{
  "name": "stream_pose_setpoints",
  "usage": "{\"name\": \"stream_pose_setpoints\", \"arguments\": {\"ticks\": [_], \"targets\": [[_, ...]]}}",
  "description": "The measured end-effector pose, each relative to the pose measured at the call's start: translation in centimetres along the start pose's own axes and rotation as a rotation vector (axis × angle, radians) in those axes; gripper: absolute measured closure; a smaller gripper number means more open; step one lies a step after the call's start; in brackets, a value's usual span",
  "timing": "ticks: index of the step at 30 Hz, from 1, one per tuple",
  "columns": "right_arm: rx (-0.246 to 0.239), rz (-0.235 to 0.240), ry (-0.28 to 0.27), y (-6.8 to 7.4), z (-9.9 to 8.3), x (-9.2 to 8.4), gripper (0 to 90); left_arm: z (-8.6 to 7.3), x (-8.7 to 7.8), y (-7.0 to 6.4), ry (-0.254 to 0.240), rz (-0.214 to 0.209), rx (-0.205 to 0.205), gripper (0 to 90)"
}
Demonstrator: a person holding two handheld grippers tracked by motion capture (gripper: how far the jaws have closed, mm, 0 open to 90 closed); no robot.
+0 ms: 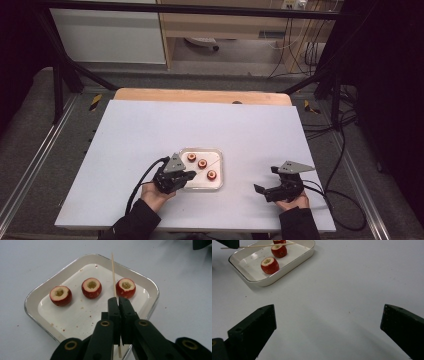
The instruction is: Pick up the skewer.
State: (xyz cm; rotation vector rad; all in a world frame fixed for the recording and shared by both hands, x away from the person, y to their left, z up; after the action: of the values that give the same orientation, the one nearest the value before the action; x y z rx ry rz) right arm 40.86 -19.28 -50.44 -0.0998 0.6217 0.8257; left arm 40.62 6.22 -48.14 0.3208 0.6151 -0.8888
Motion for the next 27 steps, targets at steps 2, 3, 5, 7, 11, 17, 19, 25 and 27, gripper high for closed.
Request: {"name": "stream_pose_setpoints", "arguments": {"ticks": [2, 3, 5, 7, 11, 17, 19, 25, 27], "targets": [[-0.022, -0.001, 0.005, 0.3, 0.2, 0.1, 1.0, 0.2, -0.1, -0.2, -0.002, -0.006, 0.002, 88.7], [-0.022, -0.001, 0.005, 0.3, 0.2, 0.1, 1.0, 0.2, -0.1, -0.2, -0.002, -0.006, 0.002, 88.7], [-0.047, -0.008, 0.007, 0.6, 0.5, 0.1, 1.1, 0.4, -0.2, -0.4, -0.003, -0.01, 0.008, 88.7], [-0.074, -0.007, 0.007, 1.0, 0.9, 0.2, 1.1, 0.6, -0.3, -0.5, -0.003, -0.01, 0.016, 88.7], [-0.149, -0.012, 0.02, 2.1, 1.9, 0.5, 1.8, 0.9, -0.3, -0.9, -0.001, -0.016, 0.03, 88.7], [-0.275, -0.028, 0.062, 3.8, 3.1, 1.4, 3.2, 1.6, -0.2, -1.6, 0.003, -0.041, 0.045, 88.7], [-0.314, -0.038, 0.058, 4.4, 3.7, 1.7, 4.0, 1.8, 0.0, -1.9, 0.003, -0.05, 0.048, 88.7], [-0.405, -0.054, 0.074, 5.5, 4.5, 2.3, 6.3, 2.5, 0.4, -2.9, 0.017, -0.067, 0.081, 88.7], [-0.471, -0.071, 0.093, 6.0, 4.8, 2.5, 9.2, 2.7, 0.5, -3.2, 0.025, -0.073, 0.094, 88.7]]}}
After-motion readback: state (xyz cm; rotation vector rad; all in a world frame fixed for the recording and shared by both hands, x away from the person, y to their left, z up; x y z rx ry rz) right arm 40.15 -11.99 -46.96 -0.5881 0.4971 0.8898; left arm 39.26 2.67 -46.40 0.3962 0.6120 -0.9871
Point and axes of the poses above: each handheld gripper's, and its own axes: x roughly forward along the jaws, z roughly out of its top, y roughly to its left, the point moved 10 cm from there along x, roughly forward along the jaws, and after that the axes turned 3 degrees about z, right-handed, at the moved point
